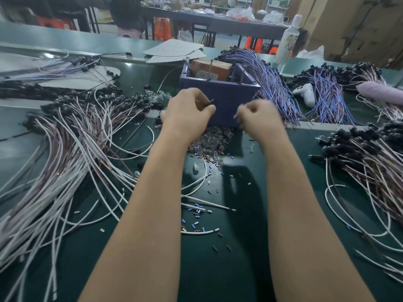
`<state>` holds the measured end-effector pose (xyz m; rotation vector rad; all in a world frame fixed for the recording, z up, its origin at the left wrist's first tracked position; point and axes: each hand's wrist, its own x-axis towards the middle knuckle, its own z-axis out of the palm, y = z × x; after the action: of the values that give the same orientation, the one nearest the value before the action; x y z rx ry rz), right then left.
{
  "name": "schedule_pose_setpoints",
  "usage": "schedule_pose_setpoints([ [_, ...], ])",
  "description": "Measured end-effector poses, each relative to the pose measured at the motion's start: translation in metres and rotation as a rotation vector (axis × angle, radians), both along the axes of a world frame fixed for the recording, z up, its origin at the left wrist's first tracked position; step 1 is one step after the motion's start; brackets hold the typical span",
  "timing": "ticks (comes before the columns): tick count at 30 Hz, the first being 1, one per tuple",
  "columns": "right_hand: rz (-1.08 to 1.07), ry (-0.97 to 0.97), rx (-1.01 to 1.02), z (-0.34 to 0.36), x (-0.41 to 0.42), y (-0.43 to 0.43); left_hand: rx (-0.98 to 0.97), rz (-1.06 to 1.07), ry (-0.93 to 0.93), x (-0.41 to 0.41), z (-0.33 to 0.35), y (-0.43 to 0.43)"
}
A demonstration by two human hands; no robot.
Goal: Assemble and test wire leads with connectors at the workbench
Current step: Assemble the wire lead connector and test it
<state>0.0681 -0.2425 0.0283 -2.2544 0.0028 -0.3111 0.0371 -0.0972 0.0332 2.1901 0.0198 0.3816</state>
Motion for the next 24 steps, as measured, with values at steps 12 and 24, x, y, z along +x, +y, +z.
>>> schedule_pose_setpoints([
  [12, 0.279, 0.629, -0.38, 0.0, -0.013, 0.007, -0.064, -0.052, 0.019, 0.005, 0.001, 0.002],
  [24, 0.276, 0.061, 0.128, 0.02, -0.012, 0.004, -0.129, -0.093, 0.004, 0.004, 0.001, 0.007],
])
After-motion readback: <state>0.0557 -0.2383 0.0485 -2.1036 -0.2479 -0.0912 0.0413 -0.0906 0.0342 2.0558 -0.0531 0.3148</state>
